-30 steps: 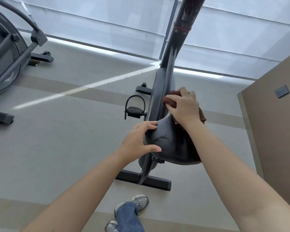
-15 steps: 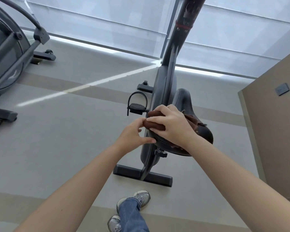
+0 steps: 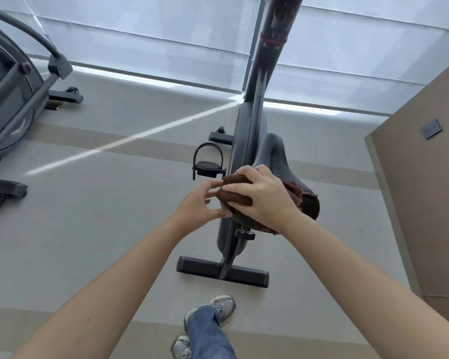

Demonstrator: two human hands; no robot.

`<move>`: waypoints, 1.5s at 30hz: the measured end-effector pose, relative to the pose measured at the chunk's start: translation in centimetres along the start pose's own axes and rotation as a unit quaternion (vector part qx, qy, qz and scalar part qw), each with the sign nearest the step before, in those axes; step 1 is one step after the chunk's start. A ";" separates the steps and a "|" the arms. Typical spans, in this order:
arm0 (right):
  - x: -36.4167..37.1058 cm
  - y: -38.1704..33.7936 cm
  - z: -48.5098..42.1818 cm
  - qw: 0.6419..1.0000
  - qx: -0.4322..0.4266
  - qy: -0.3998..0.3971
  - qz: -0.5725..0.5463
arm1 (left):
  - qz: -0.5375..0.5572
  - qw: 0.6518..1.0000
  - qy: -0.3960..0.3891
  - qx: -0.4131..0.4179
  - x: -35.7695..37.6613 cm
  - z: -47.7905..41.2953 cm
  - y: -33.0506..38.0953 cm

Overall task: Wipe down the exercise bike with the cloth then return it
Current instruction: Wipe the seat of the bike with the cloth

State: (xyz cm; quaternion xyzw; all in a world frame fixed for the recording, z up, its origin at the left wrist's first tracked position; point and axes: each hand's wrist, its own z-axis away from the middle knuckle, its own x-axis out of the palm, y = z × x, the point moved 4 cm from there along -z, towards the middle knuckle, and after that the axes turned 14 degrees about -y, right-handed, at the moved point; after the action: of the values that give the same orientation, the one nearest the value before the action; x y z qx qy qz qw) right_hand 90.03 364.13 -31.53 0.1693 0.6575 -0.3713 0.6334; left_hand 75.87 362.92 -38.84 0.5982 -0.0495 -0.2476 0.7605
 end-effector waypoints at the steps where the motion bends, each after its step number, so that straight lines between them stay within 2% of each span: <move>1: 0.0 0.0 0.3 1.000 0.006 0.009 -0.005 | -0.006 1.000 -0.001 0.000 0.0 0.0 0.1; 6: 1.1 0.8 6.6 0.996 0.002 0.093 -0.007 | -0.066 0.998 -0.017 0.001 0.1 0.0 0.9; 9: 1.1 1.9 7.2 0.996 -0.012 0.087 0.004 | -0.108 0.994 -0.032 0.004 -0.5 0.1 1.5; 11: 0.1 3.5 5.5 0.995 0.034 0.088 -0.033 | -0.141 0.989 -0.040 0.009 -0.9 -0.2 2.3; 15: -1.7 8.4 2.2 0.962 0.206 0.095 -0.152 | -0.229 0.971 -0.062 0.031 -0.6 -1.2 4.1; 18: -1.0 8.2 3.1 0.952 0.238 0.110 -0.156 | -0.272 0.957 -0.089 0.056 0.2 -1.9 5.2; 23: 1.6 5.5 8.9 0.912 0.281 0.237 -0.181 | -0.270 0.954 -0.121 0.049 0.8 -3.0 5.5; 26: 1.2 6.4 8.4 0.911 0.286 0.224 -0.194 | -0.319 0.934 -0.150 0.051 0.5 -3.8 5.9; 32: -0.4 10.2 6.4 0.903 0.293 0.136 -0.283 | -0.398 0.888 -0.208 0.099 0.9 -6.0 8.0; 40: -0.1 10.1 6.8 0.896 0.307 0.172 -0.272 | -0.448 0.856 -0.221 0.132 2.2 -9.0 9.4; 45: 0.1 10.4 6.7 0.890 0.315 0.176 -0.280 | -0.448 0.853 -0.218 0.153 1.7 -10.1 9.1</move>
State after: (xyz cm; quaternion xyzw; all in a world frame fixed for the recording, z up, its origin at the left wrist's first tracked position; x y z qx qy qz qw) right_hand 102.01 366.34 -33.93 0.2314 0.6272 -0.6845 0.2907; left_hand 84.01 372.53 -33.53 0.5952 0.0222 -0.6752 0.4353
